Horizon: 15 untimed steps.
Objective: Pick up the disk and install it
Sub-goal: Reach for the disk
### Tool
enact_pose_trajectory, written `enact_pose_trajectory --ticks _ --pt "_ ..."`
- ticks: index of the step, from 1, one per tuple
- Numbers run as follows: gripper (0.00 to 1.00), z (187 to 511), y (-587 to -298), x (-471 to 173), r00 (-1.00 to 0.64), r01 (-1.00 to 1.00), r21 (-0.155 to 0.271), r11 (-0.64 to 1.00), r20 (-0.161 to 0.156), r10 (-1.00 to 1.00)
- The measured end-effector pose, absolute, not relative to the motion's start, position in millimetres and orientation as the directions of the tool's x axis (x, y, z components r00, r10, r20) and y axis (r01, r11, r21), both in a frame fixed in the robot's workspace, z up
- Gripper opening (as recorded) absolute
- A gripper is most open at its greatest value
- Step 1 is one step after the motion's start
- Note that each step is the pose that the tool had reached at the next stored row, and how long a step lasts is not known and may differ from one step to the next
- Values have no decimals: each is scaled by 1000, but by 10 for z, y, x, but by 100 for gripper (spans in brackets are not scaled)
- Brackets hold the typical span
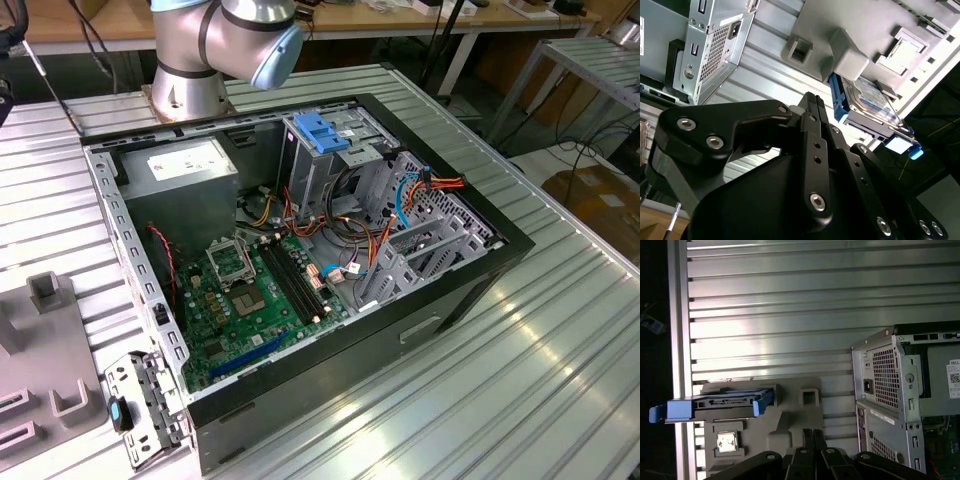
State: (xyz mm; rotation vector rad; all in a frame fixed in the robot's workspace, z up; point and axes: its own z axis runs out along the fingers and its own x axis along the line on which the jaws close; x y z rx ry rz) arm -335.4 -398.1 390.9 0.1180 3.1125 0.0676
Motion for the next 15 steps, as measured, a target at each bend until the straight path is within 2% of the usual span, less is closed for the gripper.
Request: enact_pose_trajectory --ticks 15 --pt "15 3908 -3981 -3480 -997 75 44 996 -24 76"
